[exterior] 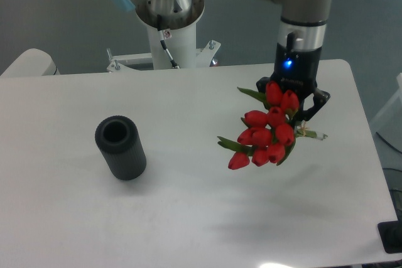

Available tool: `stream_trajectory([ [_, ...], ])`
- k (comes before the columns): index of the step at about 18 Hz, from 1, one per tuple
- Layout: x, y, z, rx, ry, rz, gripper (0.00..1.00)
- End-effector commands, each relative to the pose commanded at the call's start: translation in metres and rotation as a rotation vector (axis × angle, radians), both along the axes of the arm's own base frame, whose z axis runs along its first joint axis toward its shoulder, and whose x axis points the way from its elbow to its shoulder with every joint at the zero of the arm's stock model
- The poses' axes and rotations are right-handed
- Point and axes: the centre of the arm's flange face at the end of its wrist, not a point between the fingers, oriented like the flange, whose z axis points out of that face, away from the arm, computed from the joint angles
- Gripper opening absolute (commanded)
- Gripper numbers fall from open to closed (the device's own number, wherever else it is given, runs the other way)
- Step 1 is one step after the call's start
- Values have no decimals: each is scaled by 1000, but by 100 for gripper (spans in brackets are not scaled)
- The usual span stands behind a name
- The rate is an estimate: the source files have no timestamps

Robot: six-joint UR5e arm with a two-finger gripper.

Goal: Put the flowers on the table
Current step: 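Carry the red tulip bunch in the gripper across the table, then lower the tulip bunch onto the table surface beside the black vase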

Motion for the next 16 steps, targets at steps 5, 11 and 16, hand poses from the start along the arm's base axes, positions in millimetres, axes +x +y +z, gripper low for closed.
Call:
stream_trajectory([
  [5,43,54,-32,-231,93,-52,34],
  [11,88,106,-79,-373,131,-86,33],
  [16,92,127,-115,-379,103,-42,33],
])
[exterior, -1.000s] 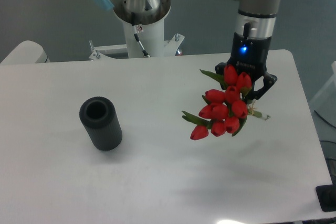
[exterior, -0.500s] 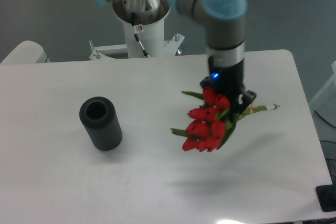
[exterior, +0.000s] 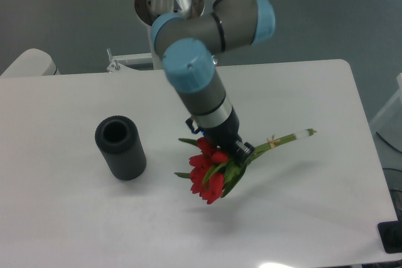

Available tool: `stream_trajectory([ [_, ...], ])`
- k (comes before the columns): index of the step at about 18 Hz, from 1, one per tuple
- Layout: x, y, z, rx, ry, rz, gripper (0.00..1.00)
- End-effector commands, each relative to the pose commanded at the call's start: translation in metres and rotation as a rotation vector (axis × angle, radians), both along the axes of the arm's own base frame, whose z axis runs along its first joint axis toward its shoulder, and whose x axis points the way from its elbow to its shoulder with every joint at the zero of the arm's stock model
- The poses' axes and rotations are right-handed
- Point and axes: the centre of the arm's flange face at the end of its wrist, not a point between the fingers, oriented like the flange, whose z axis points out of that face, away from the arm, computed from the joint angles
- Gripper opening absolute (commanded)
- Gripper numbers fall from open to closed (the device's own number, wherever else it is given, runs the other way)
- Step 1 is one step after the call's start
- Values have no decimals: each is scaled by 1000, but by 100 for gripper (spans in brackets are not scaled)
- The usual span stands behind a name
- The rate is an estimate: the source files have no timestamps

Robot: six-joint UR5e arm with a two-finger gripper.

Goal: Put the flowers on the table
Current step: 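Lower the tulip bunch onto the table surface beside the black vase, then open the gripper to release the tulip stems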

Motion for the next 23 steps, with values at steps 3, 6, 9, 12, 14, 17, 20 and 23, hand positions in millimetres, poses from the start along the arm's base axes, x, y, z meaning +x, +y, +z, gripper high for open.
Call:
stream_trajectory([
  [3,-5,6,-33,-38,-27,4,33],
  [6,-13,10,-58,-63,-46,11,33],
  [9,-24,20,-84,-77,-52,12,33],
  [12,-25,19,-97,-101,-55,14,34],
  [14,-25,20,-103,-108,-61,11,34],
  [17,-26,21,-103,-108,-62,5,50],
  [20,-29,21,-94,-97,-52,7,98],
  [23,-33,22,-81,-79,-37,10,99],
])
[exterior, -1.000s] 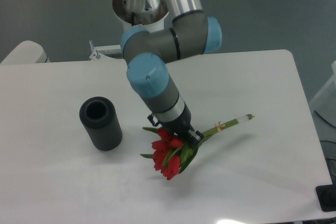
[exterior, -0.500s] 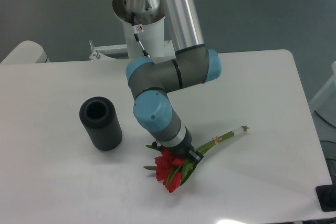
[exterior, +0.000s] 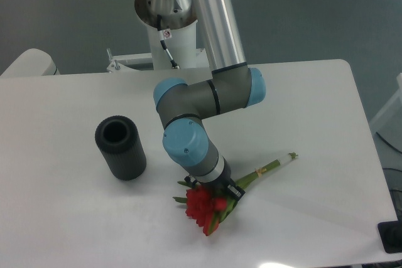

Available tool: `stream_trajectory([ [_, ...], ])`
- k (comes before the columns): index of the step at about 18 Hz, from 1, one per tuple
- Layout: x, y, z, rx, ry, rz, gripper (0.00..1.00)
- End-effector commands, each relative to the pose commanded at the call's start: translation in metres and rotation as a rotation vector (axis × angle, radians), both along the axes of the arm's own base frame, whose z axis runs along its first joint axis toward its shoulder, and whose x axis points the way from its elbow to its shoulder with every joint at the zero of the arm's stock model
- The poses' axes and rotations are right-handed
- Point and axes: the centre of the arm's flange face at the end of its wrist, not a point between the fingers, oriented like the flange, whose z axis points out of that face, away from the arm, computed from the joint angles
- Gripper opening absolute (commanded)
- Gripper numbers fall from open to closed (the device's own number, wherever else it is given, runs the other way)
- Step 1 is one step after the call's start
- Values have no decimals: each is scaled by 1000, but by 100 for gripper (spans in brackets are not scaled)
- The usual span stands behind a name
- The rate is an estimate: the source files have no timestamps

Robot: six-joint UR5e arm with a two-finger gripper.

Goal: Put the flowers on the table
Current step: 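Open the gripper to release the tulip stems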

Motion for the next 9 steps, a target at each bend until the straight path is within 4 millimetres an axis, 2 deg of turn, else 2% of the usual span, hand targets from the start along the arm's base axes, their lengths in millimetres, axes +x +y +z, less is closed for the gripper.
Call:
stream_trajectory([
  [2,-1,1,13,15,17,3,99],
  [4,-4,-2,36,44,30,3,99],
  [6,-12,-7,50,62,42,16,99],
  [9,-12,-7,76,89,58,0,99],
])
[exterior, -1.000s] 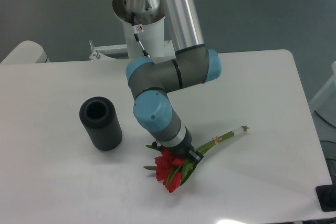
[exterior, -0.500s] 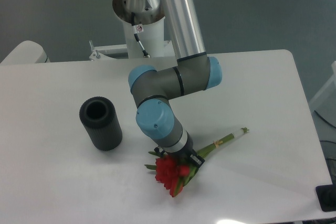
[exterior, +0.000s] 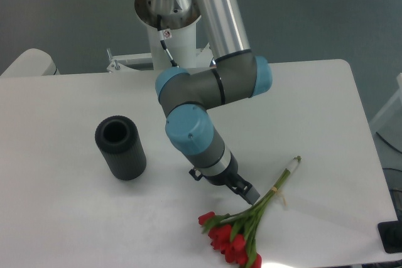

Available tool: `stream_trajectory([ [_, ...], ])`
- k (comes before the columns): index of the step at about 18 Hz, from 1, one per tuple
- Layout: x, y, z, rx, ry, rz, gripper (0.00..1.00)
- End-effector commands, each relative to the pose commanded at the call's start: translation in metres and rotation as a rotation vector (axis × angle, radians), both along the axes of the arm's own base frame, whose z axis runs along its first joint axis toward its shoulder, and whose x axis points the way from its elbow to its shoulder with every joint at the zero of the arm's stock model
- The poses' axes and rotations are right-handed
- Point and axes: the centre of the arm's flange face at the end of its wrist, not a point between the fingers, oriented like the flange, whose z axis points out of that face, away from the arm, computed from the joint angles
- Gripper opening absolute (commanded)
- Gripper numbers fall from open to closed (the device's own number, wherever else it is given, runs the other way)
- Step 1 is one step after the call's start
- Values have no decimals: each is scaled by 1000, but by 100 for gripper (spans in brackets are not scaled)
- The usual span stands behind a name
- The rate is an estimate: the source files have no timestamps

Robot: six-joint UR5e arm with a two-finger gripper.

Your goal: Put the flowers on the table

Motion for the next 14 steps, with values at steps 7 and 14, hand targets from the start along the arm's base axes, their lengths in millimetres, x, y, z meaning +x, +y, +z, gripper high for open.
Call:
stream_trajectory([
  [7,-34,-32,76,45,-79,-27,99],
  [14,-90,-102,122,29,-191,-185,99],
])
